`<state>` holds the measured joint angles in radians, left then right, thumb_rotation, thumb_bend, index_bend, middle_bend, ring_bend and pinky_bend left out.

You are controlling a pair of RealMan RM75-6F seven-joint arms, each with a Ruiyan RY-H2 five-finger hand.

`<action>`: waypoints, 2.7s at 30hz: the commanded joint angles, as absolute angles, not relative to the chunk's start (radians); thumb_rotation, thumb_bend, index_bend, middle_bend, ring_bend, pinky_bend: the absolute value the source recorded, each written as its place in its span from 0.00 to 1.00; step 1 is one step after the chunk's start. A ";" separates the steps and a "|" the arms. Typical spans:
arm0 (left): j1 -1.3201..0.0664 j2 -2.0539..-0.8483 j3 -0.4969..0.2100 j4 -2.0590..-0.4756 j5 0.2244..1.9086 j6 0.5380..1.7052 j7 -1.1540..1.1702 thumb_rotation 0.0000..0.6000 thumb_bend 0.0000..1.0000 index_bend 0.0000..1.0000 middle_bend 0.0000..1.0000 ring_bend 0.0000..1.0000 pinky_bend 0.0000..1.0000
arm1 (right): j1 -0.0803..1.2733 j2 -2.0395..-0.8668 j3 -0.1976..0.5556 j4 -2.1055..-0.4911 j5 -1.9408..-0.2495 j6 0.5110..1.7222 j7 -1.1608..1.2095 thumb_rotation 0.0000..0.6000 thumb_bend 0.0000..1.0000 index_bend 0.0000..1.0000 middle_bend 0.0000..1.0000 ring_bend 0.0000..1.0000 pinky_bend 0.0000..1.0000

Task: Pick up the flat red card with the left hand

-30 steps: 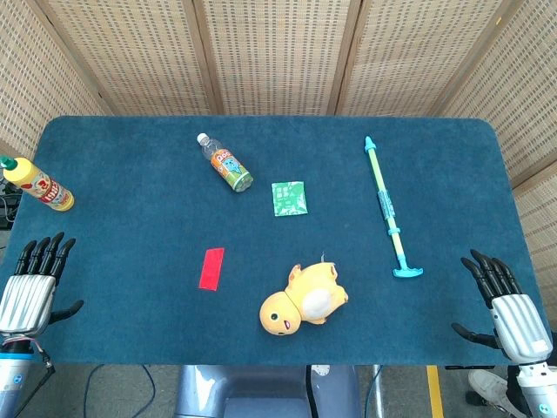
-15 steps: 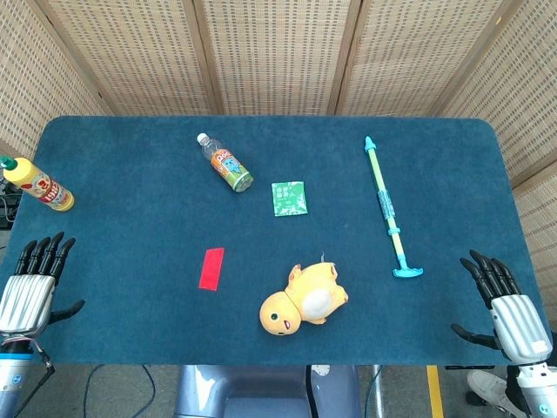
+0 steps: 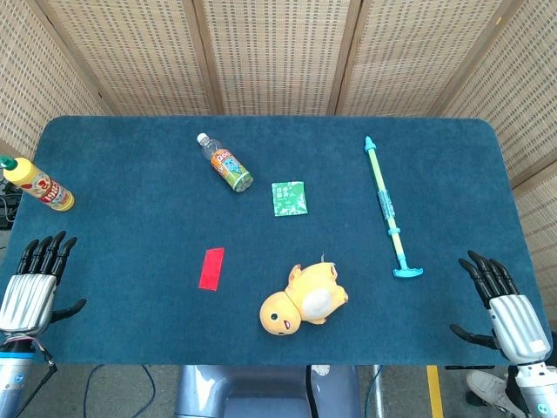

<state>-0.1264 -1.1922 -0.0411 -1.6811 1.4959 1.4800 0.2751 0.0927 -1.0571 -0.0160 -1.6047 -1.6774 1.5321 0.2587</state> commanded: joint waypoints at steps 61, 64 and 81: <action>-0.399 -1.631 -0.091 -1.656 1.241 1.177 0.810 1.00 0.33 0.00 0.00 0.00 0.00 | 0.101 -1.034 -0.016 -1.585 -1.672 1.524 0.361 1.00 0.00 0.00 0.00 0.00 0.00; -0.409 -1.654 -0.089 -1.636 1.223 1.177 0.831 1.00 0.33 0.00 0.00 0.00 0.00 | 0.102 -1.033 -0.016 -1.583 -1.672 1.524 0.369 1.00 0.00 0.00 0.00 0.00 0.00; -0.461 -1.757 -0.096 -1.558 1.157 1.198 0.887 1.00 0.33 0.00 0.00 0.00 0.00 | 0.108 -1.024 -0.017 -1.567 -1.670 1.518 0.430 1.00 0.00 0.00 0.00 0.00 0.00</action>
